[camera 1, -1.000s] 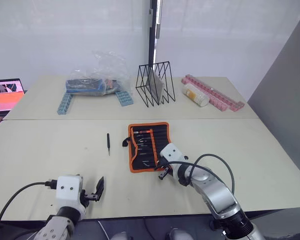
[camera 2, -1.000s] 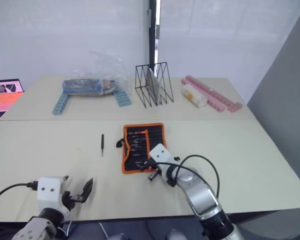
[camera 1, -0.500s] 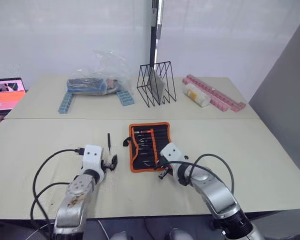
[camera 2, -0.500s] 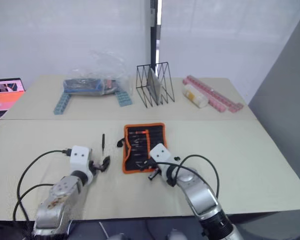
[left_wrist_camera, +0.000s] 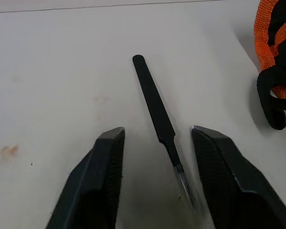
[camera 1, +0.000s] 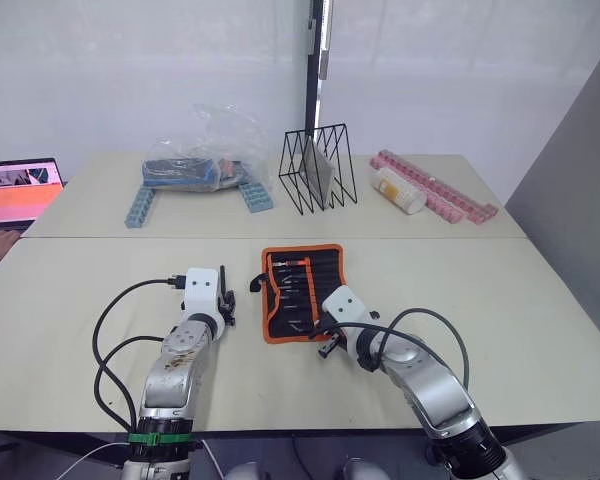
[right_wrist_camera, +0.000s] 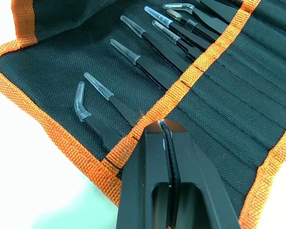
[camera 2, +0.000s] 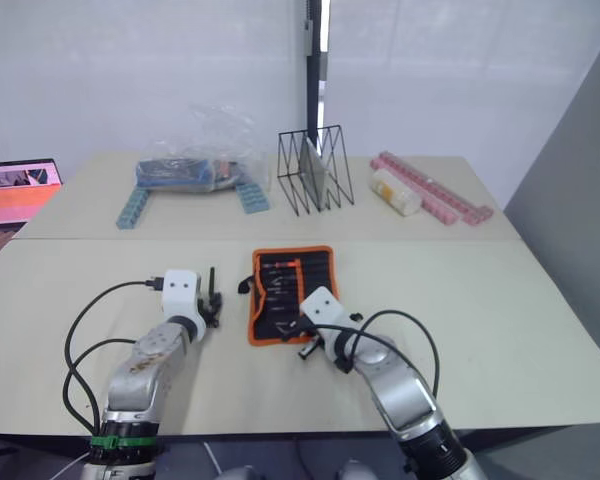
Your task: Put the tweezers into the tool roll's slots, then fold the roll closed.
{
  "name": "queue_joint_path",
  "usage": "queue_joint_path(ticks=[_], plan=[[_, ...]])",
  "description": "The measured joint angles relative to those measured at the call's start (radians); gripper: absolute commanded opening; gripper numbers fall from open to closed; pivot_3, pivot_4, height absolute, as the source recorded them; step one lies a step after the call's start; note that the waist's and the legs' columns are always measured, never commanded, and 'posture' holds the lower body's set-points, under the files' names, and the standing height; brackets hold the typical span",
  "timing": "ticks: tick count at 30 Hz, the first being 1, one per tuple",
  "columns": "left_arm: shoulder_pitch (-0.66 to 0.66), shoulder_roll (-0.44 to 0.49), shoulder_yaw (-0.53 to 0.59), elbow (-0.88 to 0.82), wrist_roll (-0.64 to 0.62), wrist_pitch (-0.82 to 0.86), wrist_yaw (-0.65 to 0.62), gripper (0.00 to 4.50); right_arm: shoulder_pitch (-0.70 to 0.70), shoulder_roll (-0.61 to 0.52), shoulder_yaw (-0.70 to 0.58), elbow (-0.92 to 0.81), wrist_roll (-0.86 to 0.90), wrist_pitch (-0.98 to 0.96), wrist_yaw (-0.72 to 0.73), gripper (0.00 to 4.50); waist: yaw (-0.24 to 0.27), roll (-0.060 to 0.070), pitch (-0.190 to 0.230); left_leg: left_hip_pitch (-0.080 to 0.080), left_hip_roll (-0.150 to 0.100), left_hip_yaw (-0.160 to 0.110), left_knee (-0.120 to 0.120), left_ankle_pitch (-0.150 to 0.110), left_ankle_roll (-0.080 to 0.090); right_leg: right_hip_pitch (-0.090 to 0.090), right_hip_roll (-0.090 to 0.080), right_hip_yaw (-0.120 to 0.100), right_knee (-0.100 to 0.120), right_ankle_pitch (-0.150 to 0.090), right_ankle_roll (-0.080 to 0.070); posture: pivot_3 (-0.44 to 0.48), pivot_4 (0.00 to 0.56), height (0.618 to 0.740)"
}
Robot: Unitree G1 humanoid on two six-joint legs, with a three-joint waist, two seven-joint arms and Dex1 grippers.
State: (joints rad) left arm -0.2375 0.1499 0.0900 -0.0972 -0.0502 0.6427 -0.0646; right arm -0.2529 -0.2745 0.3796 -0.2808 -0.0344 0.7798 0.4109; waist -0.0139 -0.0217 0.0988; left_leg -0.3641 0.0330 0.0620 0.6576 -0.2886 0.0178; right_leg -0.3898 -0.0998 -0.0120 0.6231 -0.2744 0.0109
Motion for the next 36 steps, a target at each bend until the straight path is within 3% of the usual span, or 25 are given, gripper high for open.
queue_joint_path(ticks=[3,4,13,17,22,25,28,36], plan=[[0.003,-0.004,0.003,-0.001,-0.001,-0.003,0.000,0.16,0.001,0.000,0.000,-0.002,0.001,0.000,0.000,0.00,0.000,0.000,0.000,0.000,0.000,0.000,0.000,0.000,0.000,0.000,0.000,0.000,0.000,0.000,0.000,0.000,0.150,0.737],[0.007,-0.005,0.004,-0.009,-0.004,-0.003,0.000,0.03,0.002,0.000,0.000,-0.003,0.001,0.000,0.000,0.00,-0.001,0.000,0.000,0.000,0.000,0.000,0.000,0.000,0.000,0.000,0.000,0.000,0.000,0.000,0.000,0.000,0.150,0.737],[0.063,-0.016,0.027,-0.090,-0.033,0.009,0.000,0.03,0.009,0.002,0.000,-0.014,0.002,0.000,-0.001,0.00,-0.001,-0.001,0.000,0.000,0.000,0.001,-0.011,0.002,-0.003,-0.001,-0.001,0.000,-0.004,0.000,0.000,0.000,0.150,0.737],[0.067,0.084,0.028,-0.109,-0.038,-0.034,-0.076,0.03,0.009,0.006,-0.001,-0.022,0.006,0.000,-0.001,0.00,-0.001,-0.005,0.002,-0.004,0.000,0.000,-0.014,0.005,-0.008,-0.008,0.000,-0.002,-0.004,0.000,-0.003,0.000,0.150,0.737],[-0.085,0.185,0.021,-0.113,-0.096,-0.076,-0.232,0.03,0.012,0.009,-0.004,-0.022,0.005,0.000,-0.010,0.00,0.001,-0.008,0.004,-0.006,0.000,0.000,-0.014,0.006,-0.009,-0.013,-0.001,-0.002,-0.002,0.001,-0.004,0.000,0.150,0.737],[-0.227,0.198,-0.038,-0.069,-0.128,-0.087,-0.341,0.03,0.014,0.017,-0.004,-0.020,0.004,0.000,-0.015,0.00,0.001,-0.010,0.004,-0.006,0.000,0.001,-0.014,0.006,-0.008,-0.012,-0.001,-0.002,-0.002,0.001,-0.004,0.000,0.150,0.737],[-0.349,0.160,-0.099,0.035,-0.151,-0.101,-0.412,0.03,0.011,0.030,-0.003,-0.017,0.003,0.000,-0.019,0.00,-0.004,-0.013,0.002,-0.006,0.000,0.001,-0.014,0.011,0.002,-0.011,0.000,-0.002,-0.001,0.001,-0.003,0.000,0.150,0.737],[-0.569,0.013,-0.208,0.386,-0.149,-0.160,-0.512,0.03,0.012,0.045,-0.004,-0.018,0.005,0.000,-0.027,0.00,-0.005,-0.011,0.004,-0.006,0.000,0.001,-0.014,0.012,0.004,-0.011,0.006,-0.002,0.003,0.001,-0.003,0.000,0.150,0.737]])
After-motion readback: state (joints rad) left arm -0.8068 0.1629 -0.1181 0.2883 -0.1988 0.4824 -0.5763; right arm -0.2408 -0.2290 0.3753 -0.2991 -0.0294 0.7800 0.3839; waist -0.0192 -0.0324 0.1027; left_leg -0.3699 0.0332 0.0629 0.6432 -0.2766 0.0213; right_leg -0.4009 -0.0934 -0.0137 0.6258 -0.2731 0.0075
